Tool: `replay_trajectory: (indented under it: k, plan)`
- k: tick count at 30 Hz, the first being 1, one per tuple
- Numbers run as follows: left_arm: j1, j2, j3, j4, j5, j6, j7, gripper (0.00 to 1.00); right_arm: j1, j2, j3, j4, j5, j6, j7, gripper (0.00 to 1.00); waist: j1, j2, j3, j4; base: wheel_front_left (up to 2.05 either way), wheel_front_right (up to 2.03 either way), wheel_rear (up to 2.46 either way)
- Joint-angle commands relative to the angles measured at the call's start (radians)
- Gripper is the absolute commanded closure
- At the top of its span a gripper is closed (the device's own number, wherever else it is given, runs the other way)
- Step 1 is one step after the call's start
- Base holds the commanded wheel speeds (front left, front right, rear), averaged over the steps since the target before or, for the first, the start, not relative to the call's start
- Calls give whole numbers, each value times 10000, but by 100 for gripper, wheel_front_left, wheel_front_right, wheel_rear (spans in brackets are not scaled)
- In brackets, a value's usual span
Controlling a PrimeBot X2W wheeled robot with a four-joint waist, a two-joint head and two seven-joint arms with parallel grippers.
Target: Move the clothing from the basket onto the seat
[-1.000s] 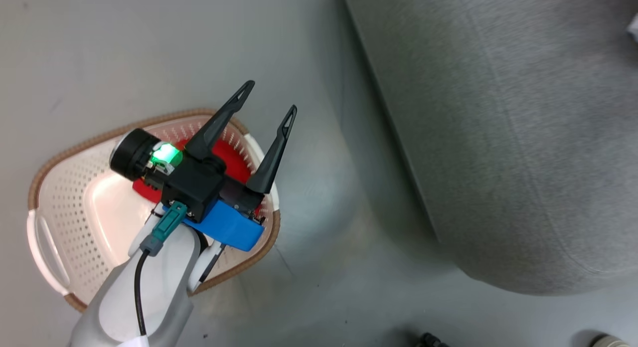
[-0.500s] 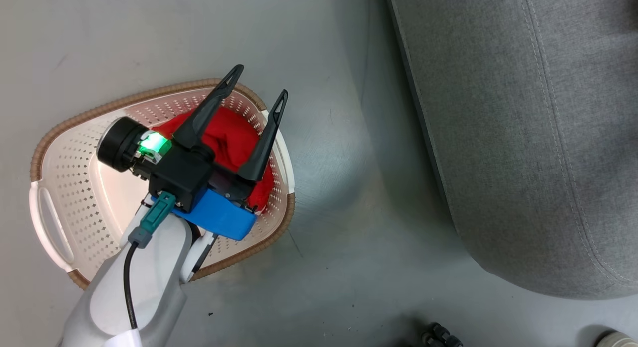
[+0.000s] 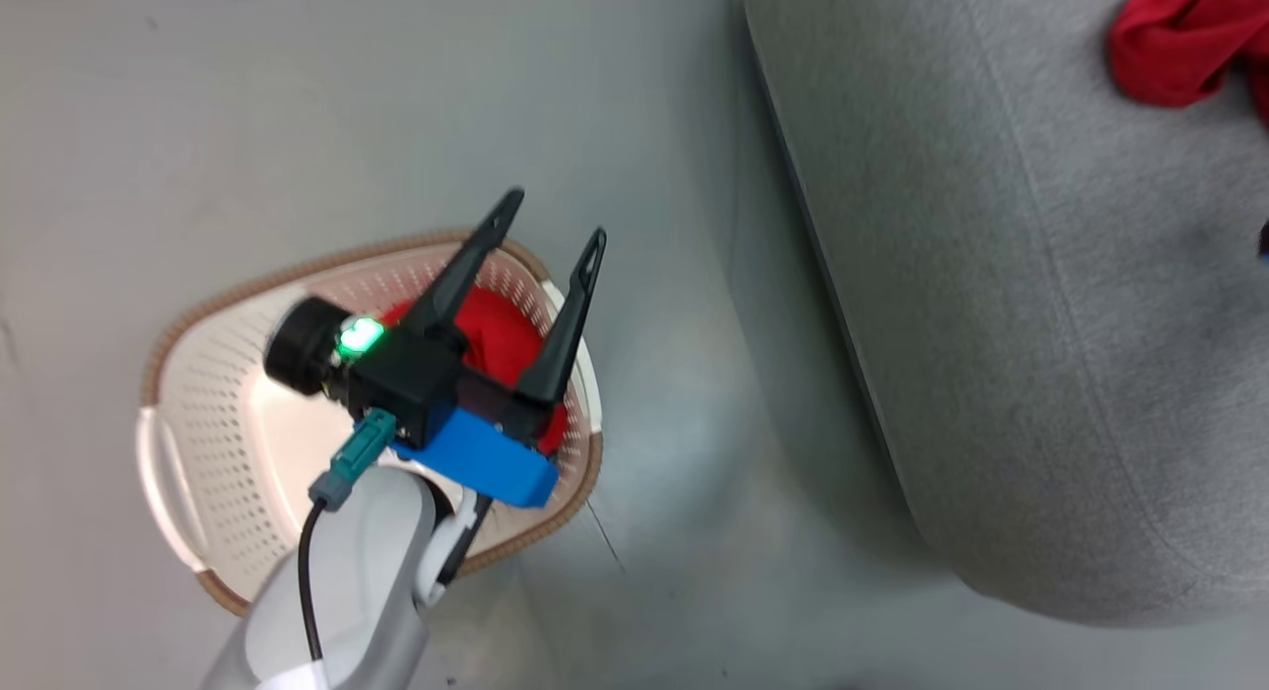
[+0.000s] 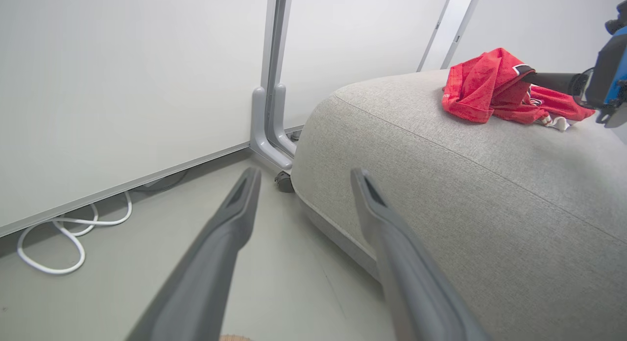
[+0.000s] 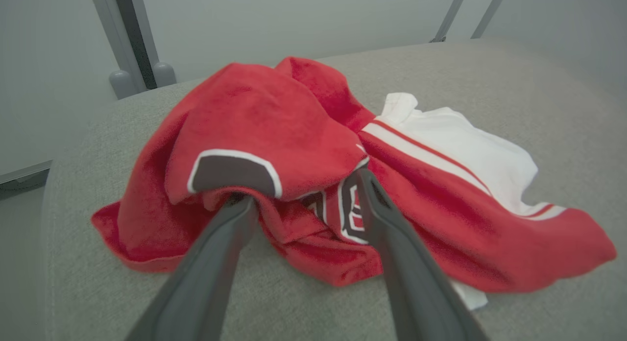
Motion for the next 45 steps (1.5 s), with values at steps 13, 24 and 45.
replay_trajectory:
  k: [13, 24, 45]
  plan:
    - [2963, -794, 1695, 615, -508, -51, -30, 0, 4477, 802, 2551, -3450, 334, 1, 110, 0, -1, 0, -4818, 1293, 0, 0, 0]
    - [4567, -1018, 3518, 664, -424, -54, -28, 0, 7977, 2021, 3303, -7591, 210, 1, 703, 0, -1, 0, -5998, 2040, 0, 0, 0]
    - [5200, -1087, 4564, 628, -169, -56, -28, 0, 9197, 2560, 3999, -8569, 429, 1, 1207, 0, -1, 0, -6239, 2302, 0, 0, 0]
